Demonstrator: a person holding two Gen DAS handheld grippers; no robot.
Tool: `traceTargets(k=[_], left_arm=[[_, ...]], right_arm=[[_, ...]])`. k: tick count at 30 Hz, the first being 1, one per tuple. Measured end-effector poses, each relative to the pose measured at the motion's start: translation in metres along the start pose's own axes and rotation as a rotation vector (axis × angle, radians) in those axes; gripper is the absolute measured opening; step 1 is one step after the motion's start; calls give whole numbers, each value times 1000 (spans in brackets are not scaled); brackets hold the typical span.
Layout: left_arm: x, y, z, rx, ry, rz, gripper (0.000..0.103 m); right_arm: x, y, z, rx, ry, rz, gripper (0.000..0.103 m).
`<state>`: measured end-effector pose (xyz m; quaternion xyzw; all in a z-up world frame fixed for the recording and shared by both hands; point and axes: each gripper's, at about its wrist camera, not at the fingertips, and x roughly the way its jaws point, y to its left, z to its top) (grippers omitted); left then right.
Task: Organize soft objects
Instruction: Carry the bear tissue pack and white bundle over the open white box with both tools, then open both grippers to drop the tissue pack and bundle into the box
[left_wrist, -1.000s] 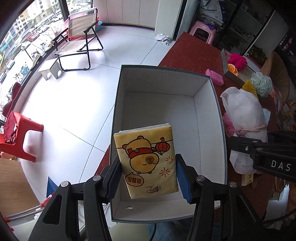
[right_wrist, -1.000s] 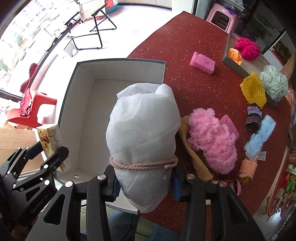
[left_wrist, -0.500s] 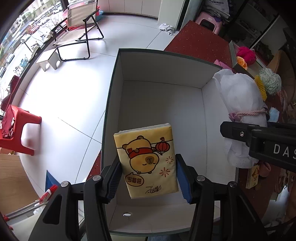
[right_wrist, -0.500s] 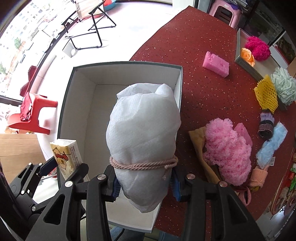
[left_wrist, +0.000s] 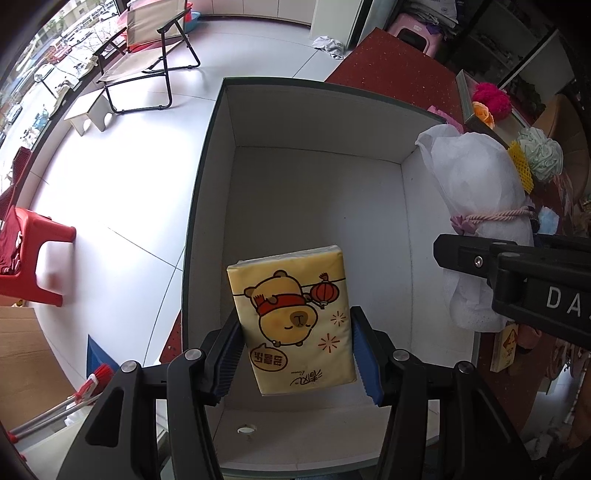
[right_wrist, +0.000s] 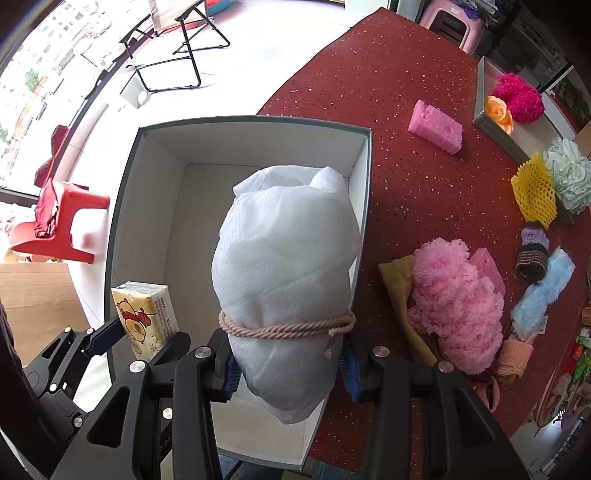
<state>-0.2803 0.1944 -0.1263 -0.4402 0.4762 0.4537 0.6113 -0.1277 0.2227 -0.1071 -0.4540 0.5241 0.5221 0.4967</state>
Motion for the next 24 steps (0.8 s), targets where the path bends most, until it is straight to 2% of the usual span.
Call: traceTargets(k=[13,15,16,17,20,22,24], left_arm=[[7,-2,-1,27,21,-1,58],[6,-4,-1,41,7,-11,75],[5,-6,-1,45,2,-11,97],[4,-6,-1,48,-4,-8,102],[1,-5,-2,42,0,-27,102],[4,-3,-2,26,21,-57,102],[7,-1,-3,20,32,-51,102]], right_arm=[[10,9,0,-19,20,-2,48],[10,9,2,-20,18,-2,48],[10,10,3,-23,16,-3,49],[9,10,3,-24,14,-3,55],[6,8,4,-19,5,-9,85],[1,6,3,-13,-15,-26,86],[-4,2,1,-13,-33,-57,92]])
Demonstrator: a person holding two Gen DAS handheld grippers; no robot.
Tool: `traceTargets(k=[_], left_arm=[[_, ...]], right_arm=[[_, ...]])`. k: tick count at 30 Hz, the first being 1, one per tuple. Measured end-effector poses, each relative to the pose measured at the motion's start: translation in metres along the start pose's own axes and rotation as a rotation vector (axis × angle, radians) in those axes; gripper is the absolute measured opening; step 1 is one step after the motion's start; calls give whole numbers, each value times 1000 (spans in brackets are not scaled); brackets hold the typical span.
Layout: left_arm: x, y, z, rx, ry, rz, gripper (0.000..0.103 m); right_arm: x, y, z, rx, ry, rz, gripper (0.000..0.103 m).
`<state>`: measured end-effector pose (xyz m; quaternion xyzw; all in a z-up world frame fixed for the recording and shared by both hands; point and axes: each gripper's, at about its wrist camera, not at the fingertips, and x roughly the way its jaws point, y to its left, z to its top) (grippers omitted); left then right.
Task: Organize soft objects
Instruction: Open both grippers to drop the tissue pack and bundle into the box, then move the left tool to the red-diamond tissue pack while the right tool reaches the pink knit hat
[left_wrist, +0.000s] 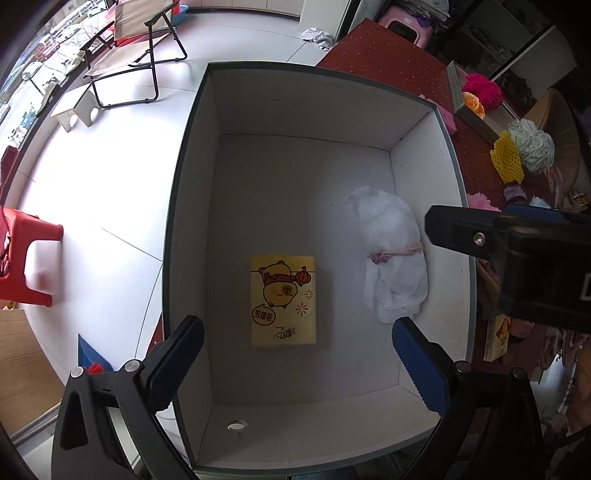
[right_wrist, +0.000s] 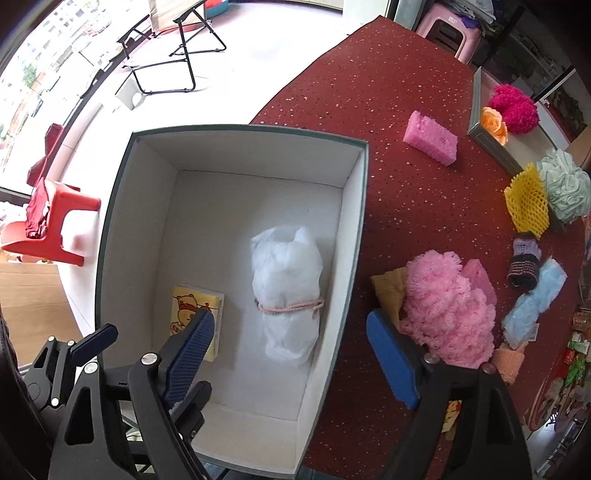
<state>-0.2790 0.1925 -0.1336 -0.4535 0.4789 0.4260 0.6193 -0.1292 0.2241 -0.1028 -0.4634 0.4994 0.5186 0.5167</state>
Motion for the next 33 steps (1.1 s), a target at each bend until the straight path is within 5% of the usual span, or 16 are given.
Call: traceTargets(k=[8,23,30,33], left_arm=[[8,-5,1,19,66,1,102],[-23,-119,7,303,56,-92,102],[-13,-195,-13,365,119,-113,102],[5,-223,-30,386,153,-65,102]], right_arm=[[-23,-48,-36,122,-51,-23,97],[8,-238,-212,805,97,-37,97],[21,-285,-234,841,110,-10,97],[25,-310,-232,825,102,-11,97]])
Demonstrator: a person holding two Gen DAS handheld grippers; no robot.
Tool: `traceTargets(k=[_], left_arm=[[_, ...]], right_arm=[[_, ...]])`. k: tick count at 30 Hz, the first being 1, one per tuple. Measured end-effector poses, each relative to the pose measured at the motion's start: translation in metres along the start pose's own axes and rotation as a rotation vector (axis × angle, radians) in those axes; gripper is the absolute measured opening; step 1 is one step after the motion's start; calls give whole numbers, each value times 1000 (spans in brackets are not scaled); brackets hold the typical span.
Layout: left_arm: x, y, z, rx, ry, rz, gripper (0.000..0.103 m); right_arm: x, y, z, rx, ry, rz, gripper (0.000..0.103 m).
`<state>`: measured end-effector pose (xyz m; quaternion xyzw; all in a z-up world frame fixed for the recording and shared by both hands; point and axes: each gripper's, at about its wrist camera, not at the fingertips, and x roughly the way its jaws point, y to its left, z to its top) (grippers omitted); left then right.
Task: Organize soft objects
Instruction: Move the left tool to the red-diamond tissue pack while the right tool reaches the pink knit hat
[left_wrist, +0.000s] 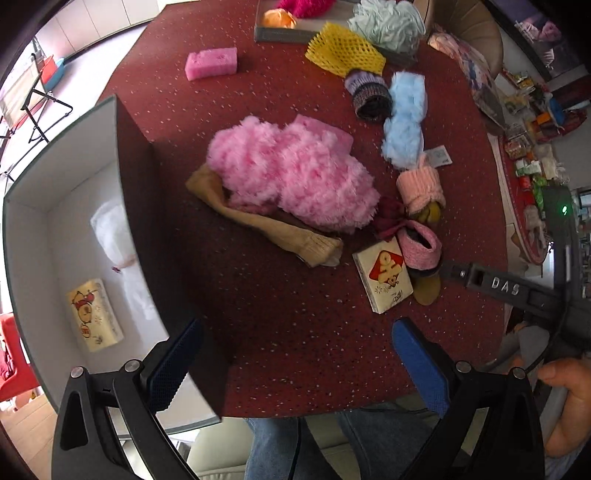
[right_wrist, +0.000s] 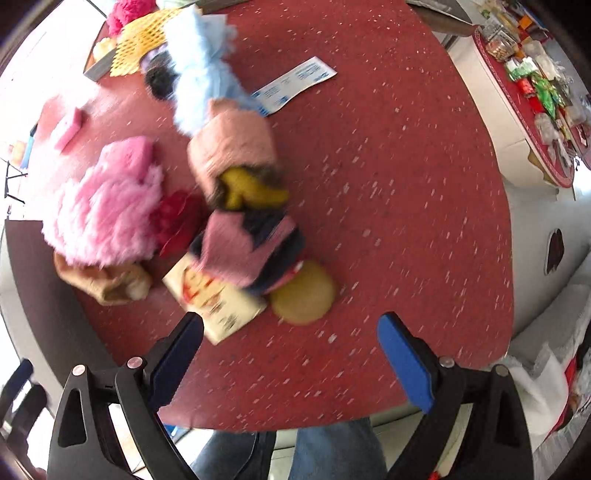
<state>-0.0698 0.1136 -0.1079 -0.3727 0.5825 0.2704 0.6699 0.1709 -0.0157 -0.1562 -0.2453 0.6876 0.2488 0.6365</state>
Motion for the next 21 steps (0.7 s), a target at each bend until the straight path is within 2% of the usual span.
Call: traceTargets(k=[2,6,9,14,17,18,20,21], left_arm=[[17,-13,-2,-16,31,17,102],[54,-30,-3,-110,79,52,102],[73,-38,-5,-179,82,88,102],[93,-44,-4,-267,81,120,102],[101,-48,-1,-305,74,124,102],[103,-52,0,-308,71,127,102],[108,-58,3,-307,72,137,102],[111,-61,5,-306,73,138,102]], right_arm=[[4,-8,14,-6,-6,1,97],[14,-14,51,-21,-11,46,97],[24,1,80,-92,-21,60,97],[45,21,108,-170,4,98,96],[53,14,118,-174,33,116,79],[50,8,120,-180,15,109,64],[46,-4,123,-202,9,99,48],[46,-8,123,-205,17,95,48]])
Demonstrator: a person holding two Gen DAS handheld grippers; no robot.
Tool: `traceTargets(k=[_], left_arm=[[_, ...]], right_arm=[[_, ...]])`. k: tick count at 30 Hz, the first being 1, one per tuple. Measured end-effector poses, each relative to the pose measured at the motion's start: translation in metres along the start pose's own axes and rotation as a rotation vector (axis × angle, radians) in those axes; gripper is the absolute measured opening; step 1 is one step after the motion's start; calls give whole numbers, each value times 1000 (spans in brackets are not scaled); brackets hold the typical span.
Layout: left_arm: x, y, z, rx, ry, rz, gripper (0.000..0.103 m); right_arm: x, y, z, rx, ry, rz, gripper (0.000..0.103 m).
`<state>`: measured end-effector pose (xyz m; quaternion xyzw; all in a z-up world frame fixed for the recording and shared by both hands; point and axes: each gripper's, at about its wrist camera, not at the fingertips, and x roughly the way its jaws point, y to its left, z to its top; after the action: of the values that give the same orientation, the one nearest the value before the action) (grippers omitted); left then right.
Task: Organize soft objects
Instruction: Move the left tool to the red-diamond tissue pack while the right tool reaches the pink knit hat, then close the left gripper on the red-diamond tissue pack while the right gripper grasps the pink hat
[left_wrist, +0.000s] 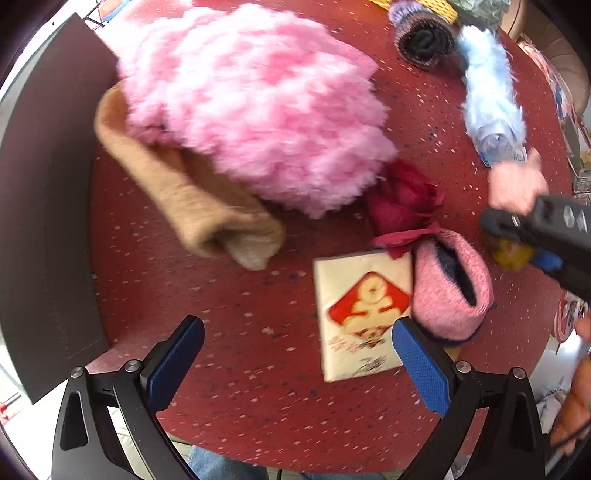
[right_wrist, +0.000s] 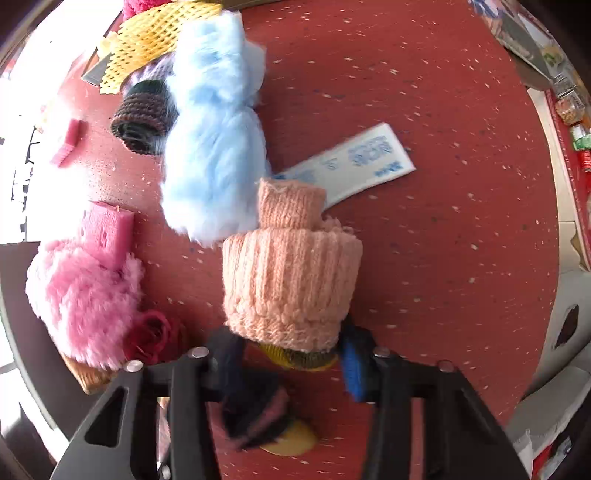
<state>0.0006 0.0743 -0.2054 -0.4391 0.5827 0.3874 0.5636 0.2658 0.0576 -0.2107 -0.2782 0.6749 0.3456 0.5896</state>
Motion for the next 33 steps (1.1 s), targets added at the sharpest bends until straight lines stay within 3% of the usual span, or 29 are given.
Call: traceTargets(k=[4,9,12,15,22,26,29,33], left_arm=[[6,-15,2,9,-12,7,102],[17,-4,3,-3,-6,92,103],[19,10,6,-60,14,42,103],[16,8,8,-37,-1,65,103],[16,7,3,-62,-35,38,103],[15,17,3,-58,-30,38,103],[20,1,5,-54,-3,43,103],[17,-13,12,40,44,81,100]], right_arm=[[-4,-29,-4,-2,10,-28,48],[-6,-51,-2,-2,21,-17,48],[-4,-42,-4,-13,21,-18,48],[-1,-31,-3,-45,20,-37,50],[3,-14,-1,-80,25,-82,53],[12,11,-21,-72,25,-101,54],[14,19,-23,-84,31,-116,57],[14,20,-24,-123,40,-118,59]])
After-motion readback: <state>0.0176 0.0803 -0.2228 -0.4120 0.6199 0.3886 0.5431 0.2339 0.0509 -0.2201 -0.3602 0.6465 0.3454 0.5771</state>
